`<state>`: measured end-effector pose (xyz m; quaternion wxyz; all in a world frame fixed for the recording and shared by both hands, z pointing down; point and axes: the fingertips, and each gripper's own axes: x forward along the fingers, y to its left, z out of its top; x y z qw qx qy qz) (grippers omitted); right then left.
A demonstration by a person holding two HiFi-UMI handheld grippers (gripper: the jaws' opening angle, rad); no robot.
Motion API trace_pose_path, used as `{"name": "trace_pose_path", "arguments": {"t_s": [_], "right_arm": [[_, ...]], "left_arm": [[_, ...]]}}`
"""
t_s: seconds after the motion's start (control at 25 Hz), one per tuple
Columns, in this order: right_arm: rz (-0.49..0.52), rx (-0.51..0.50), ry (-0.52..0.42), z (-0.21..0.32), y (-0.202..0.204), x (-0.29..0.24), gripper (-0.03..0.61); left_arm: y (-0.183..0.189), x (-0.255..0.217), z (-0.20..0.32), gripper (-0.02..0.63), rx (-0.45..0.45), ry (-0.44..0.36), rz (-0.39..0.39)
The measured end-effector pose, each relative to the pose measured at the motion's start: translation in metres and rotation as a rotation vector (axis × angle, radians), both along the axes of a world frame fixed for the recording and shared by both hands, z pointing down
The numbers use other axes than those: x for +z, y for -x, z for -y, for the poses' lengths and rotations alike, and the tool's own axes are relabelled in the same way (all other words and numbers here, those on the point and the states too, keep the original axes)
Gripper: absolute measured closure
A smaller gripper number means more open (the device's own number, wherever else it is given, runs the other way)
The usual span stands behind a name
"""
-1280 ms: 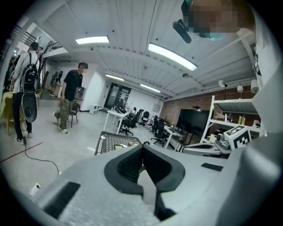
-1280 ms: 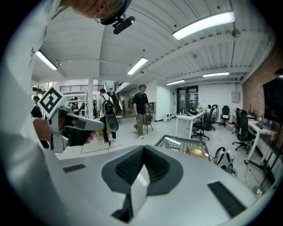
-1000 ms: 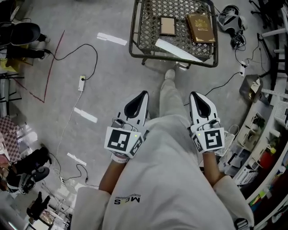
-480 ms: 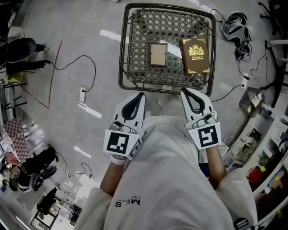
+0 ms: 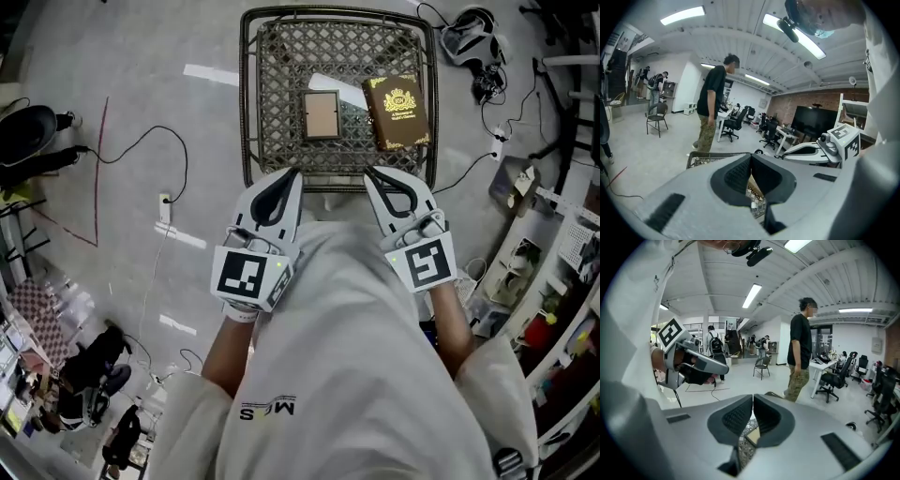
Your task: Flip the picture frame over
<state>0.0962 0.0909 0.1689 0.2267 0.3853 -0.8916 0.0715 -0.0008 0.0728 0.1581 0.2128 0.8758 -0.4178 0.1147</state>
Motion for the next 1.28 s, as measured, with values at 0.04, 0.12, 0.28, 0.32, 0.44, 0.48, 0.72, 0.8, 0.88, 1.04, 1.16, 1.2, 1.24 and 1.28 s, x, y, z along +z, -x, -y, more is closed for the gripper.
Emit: {"name": "trace_pose_path", "arguments": {"t_s": [0.04, 0.12, 0.28, 0.32, 0.44, 0.48, 0.72, 0.8, 0.88, 1.04, 1.16, 1.2, 1.24, 1.28], "right_arm": [[-0.005, 0.004, -0.009, 0.004, 0.003, -0.001, 0.56], [-0.019, 0.007, -0.023, 0.008, 0.009, 0.001, 0.56], [-0.053, 0.017, -0.005, 0.005, 0.022, 0.013, 0.56], [-0.064, 0.017, -0.003, 0.005, 0.025, 0.015, 0.56], [-0.066, 0.024, 0.009, 0.003, 0.036, 0.017, 0.56], [-0.069, 0.019, 0.012, 0.003, 0.039, 0.02, 0.56], [-0.102, -0.021, 0.025, 0.013, 0.042, 0.041, 0.56], [-0.098, -0.03, 0.038, 0.016, 0.041, 0.048, 0.56], [-0.099, -0.04, 0.05, 0.02, 0.039, 0.057, 0.56], [-0.099, -0.055, 0.071, 0.032, 0.035, 0.076, 0.56], [-0.106, -0.076, 0.083, 0.039, 0.033, 0.092, 0.56], [-0.109, -0.083, 0.086, 0.04, 0.032, 0.097, 0.56], [-0.111, -0.089, 0.089, 0.042, 0.032, 0.102, 0.56], [-0.113, -0.094, 0.094, 0.043, 0.031, 0.107, 0.56]], "left_arm": [[0.003, 0.001, 0.005, 0.589, 0.008, -0.005, -0.003], [0.007, 0.005, 0.01, 0.589, 0.023, -0.002, -0.01], [0.013, 0.015, 0.01, 0.589, 0.071, 0.012, -0.018], [0.014, 0.016, 0.01, 0.589, 0.085, 0.013, -0.02], [0.019, 0.017, 0.008, 0.589, 0.119, 0.016, -0.012], [0.019, 0.019, 0.009, 0.589, 0.124, 0.018, -0.01], [0.012, 0.033, 0.016, 0.589, 0.147, 0.034, 0.007], [0.01, 0.039, 0.018, 0.589, 0.143, 0.052, 0.011], [0.008, 0.047, 0.021, 0.589, 0.137, 0.071, 0.014], [0.009, 0.07, 0.026, 0.589, 0.133, 0.106, 0.032], [0.01, 0.087, 0.028, 0.589, 0.13, 0.128, 0.054], [0.009, 0.092, 0.029, 0.589, 0.129, 0.134, 0.058], [0.009, 0.097, 0.029, 0.589, 0.129, 0.141, 0.059], [0.008, 0.102, 0.03, 0.589, 0.128, 0.148, 0.06]]}}
